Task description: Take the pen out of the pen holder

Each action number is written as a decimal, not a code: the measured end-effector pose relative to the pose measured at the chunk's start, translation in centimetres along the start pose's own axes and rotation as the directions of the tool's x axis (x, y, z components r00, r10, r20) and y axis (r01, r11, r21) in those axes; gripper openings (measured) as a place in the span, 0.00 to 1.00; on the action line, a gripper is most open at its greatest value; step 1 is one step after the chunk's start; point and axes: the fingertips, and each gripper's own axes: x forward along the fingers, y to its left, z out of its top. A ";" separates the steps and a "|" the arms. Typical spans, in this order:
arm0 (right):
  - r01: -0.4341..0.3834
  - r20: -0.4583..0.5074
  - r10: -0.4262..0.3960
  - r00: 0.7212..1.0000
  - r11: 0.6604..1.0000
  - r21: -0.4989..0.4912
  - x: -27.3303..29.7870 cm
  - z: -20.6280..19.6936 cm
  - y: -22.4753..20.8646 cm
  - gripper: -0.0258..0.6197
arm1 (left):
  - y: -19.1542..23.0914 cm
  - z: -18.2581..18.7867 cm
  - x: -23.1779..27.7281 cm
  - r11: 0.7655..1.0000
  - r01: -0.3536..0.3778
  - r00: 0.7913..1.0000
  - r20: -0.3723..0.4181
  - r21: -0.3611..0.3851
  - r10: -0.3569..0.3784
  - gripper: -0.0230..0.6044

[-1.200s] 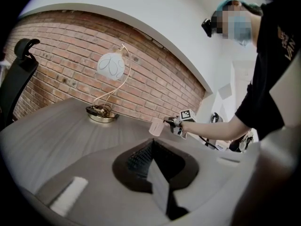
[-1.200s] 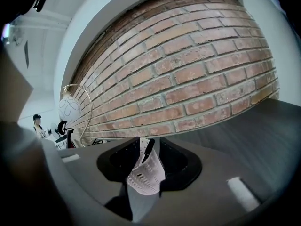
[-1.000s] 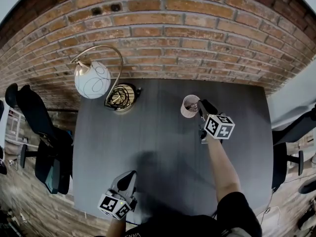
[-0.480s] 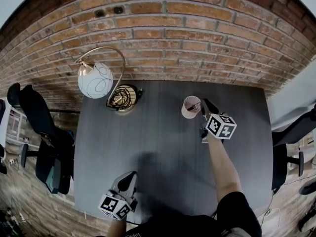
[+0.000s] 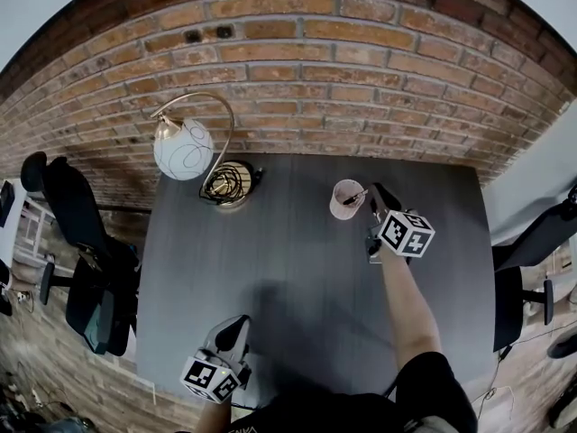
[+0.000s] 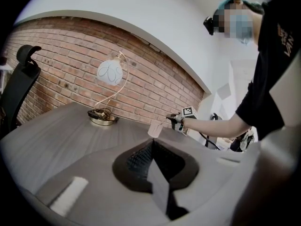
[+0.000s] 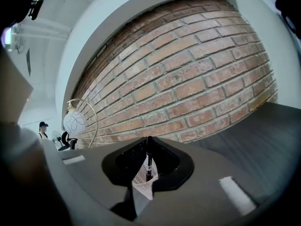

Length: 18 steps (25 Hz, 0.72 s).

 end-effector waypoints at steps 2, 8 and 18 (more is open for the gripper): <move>-0.010 0.014 0.010 1.000 1.000 0.010 -0.5 0.4 0.4 0.10 | -0.2 0.1 -0.4 1.000 -0.003 1.000 0.005 0.001 0.003 0.10; -0.036 0.047 0.035 0.998 0.999 0.023 -2.2 2.0 1.5 0.10 | -1.0 0.0 -1.5 1.000 -0.001 1.000 0.023 0.009 0.001 0.10; -0.095 0.095 0.093 0.991 0.995 0.018 -7.1 4.2 3.4 0.10 | -3.4 1.1 -3.2 1.000 -0.007 0.998 0.065 0.026 0.005 0.10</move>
